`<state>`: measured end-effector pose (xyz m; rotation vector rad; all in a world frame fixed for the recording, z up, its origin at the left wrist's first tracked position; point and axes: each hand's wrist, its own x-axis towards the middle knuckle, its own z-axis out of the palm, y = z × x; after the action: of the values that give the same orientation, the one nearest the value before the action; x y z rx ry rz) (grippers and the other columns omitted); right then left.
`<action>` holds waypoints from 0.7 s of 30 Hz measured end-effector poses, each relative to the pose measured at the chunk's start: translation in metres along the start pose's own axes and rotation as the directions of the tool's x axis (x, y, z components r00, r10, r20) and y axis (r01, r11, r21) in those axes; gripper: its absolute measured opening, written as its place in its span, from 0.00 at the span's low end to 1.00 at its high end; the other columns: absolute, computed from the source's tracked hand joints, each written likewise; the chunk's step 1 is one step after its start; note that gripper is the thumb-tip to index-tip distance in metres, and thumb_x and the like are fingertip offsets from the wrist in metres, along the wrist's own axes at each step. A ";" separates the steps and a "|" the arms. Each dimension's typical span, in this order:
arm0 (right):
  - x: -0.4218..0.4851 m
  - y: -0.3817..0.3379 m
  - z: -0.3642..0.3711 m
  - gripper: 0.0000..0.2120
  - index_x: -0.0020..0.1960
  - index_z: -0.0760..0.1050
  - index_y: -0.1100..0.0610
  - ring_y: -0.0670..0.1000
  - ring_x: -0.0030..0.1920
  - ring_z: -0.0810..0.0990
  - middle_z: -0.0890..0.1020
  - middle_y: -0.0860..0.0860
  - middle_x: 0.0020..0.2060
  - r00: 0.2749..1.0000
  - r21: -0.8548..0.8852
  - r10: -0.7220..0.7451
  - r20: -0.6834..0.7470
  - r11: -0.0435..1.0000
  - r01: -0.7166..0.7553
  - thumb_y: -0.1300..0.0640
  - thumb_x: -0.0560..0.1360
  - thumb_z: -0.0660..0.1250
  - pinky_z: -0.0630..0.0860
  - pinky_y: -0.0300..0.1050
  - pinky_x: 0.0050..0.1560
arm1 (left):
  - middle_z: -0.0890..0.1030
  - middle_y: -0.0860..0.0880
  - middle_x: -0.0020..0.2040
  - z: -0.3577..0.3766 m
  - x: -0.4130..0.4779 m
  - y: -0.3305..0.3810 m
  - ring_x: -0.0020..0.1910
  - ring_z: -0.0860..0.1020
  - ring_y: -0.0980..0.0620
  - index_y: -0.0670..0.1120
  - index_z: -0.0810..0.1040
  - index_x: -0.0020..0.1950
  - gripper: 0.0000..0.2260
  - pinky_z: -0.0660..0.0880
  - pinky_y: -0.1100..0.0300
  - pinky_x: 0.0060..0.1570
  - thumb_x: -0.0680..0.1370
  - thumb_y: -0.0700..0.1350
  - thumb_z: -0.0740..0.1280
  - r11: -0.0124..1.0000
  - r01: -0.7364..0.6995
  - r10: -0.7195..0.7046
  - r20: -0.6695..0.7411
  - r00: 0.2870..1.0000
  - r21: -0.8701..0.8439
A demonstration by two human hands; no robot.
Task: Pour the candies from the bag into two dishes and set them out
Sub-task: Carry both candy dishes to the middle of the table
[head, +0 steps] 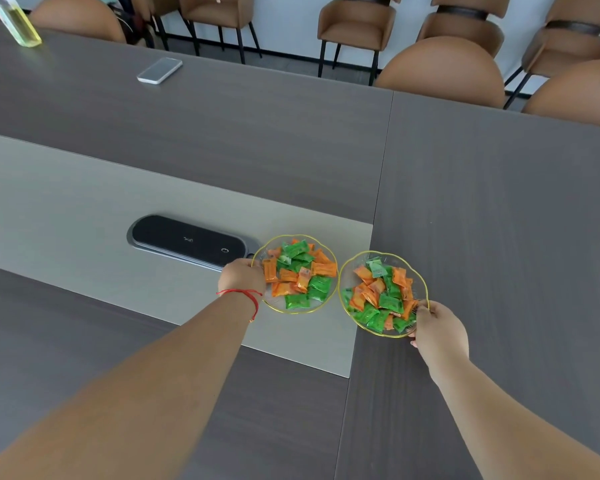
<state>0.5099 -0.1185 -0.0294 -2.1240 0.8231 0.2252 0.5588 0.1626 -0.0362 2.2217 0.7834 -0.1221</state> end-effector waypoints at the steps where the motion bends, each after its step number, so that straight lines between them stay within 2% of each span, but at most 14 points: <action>1: 0.000 0.001 0.001 0.17 0.38 0.73 0.53 0.55 0.38 0.82 0.82 0.52 0.37 1.000 -0.002 -0.006 -0.006 1.000 0.006 0.52 0.80 0.52 0.82 0.60 0.46 | 0.77 0.44 0.36 0.001 0.000 0.000 0.38 0.73 0.43 0.45 0.77 0.38 0.12 0.67 0.58 0.38 0.78 0.43 0.58 1.000 0.010 -0.010 -0.004 1.000 0.005; 4: -0.001 0.003 0.002 0.16 0.38 0.73 0.51 0.53 0.38 0.82 0.83 0.50 0.36 1.000 0.004 -0.023 -0.015 1.000 0.023 0.52 0.80 0.53 0.82 0.59 0.46 | 0.71 0.47 0.27 0.003 0.000 -0.001 0.33 0.70 0.44 0.45 0.72 0.31 0.13 0.62 0.61 0.28 0.75 0.41 0.59 0.999 0.041 -0.041 -0.016 0.999 -0.021; 6: -0.001 0.004 0.002 0.16 0.37 0.73 0.50 0.52 0.38 0.82 0.83 0.49 0.36 0.999 0.005 -0.030 -0.018 1.000 0.030 0.51 0.80 0.53 0.82 0.59 0.46 | 0.70 0.48 0.26 0.004 0.002 -0.001 0.31 0.69 0.44 0.43 0.74 0.33 0.10 0.61 0.61 0.27 0.75 0.40 0.59 0.998 0.061 -0.062 -0.026 0.998 -0.027; 10: -0.002 0.005 0.003 0.14 0.38 0.72 0.48 0.53 0.38 0.83 0.83 0.50 0.36 0.999 -0.001 -0.047 -0.017 0.999 0.047 0.51 0.79 0.54 0.83 0.59 0.45 | 0.74 0.46 0.31 0.005 0.006 0.002 0.35 0.73 0.43 0.41 0.78 0.41 0.08 0.67 0.58 0.36 0.75 0.42 0.61 0.996 0.085 -0.086 -0.050 0.995 -0.013; 14: -0.002 0.006 0.002 0.11 0.41 0.71 0.47 0.52 0.37 0.83 0.82 0.48 0.36 0.998 0.003 -0.057 -0.012 0.998 0.057 0.50 0.80 0.54 0.83 0.58 0.45 | 0.71 0.48 0.28 0.003 0.009 0.004 0.37 0.73 0.42 0.41 0.74 0.36 0.09 0.67 0.57 0.39 0.75 0.42 0.61 0.994 0.110 -0.109 -0.012 0.994 0.027; 17: -0.001 0.008 0.002 0.09 0.45 0.72 0.45 0.52 0.37 0.83 0.82 0.48 0.37 0.997 0.012 -0.079 -0.017 0.997 0.079 0.50 0.80 0.55 0.83 0.57 0.44 | 0.71 0.48 0.29 0.002 0.004 0.003 0.38 0.72 0.42 0.43 0.72 0.34 0.13 0.66 0.57 0.40 0.76 0.46 0.61 0.991 0.125 -0.126 -0.021 0.992 -0.039; 19: -0.003 0.008 0.002 0.09 0.43 0.71 0.45 0.52 0.37 0.83 0.82 0.48 0.37 0.996 0.019 -0.091 -0.023 0.996 0.092 0.51 0.80 0.56 0.83 0.56 0.44 | 0.76 0.47 0.34 0.004 -0.003 -0.002 0.39 0.73 0.43 0.43 0.76 0.38 0.12 0.68 0.57 0.41 0.75 0.50 0.61 0.981 0.134 -0.144 -0.064 0.988 -0.138; 21: -0.003 0.010 0.002 0.08 0.44 0.71 0.45 0.52 0.38 0.83 0.82 0.47 0.37 0.996 0.047 -0.085 -0.029 0.995 0.086 0.51 0.80 0.57 0.83 0.57 0.44 | 0.80 0.47 0.44 0.007 -0.015 -0.016 0.44 0.75 0.45 0.45 0.78 0.49 0.14 0.71 0.56 0.47 0.73 0.54 0.62 0.951 0.131 -0.172 -0.127 0.977 -0.282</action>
<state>0.5016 -0.1199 -0.0356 -2.1157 0.7437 0.1304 0.5389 0.1587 -0.0463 1.9252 0.9913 0.0760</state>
